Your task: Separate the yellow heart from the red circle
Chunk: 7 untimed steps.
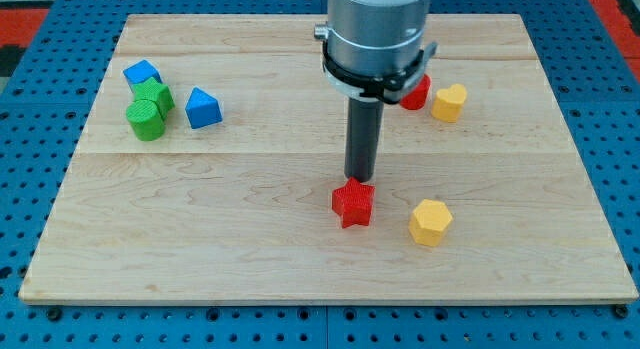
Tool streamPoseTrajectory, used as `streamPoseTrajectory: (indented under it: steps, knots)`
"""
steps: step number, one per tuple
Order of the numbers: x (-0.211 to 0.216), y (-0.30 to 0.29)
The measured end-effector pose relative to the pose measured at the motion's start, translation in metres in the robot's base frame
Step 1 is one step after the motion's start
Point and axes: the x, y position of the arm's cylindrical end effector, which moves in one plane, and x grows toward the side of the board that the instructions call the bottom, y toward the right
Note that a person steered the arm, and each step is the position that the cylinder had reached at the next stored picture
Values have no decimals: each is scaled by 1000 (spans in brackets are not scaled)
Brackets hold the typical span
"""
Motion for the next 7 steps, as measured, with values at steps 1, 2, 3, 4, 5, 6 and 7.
streamPoseTrajectory:
  steps: [1, 2, 3, 4, 5, 6, 7]
  knots:
    - [33, -37]
    - [39, 51]
    - [43, 96]
    - [-3, 79]
    - [-60, 99]
    - [-109, 112]
    - [-134, 150]
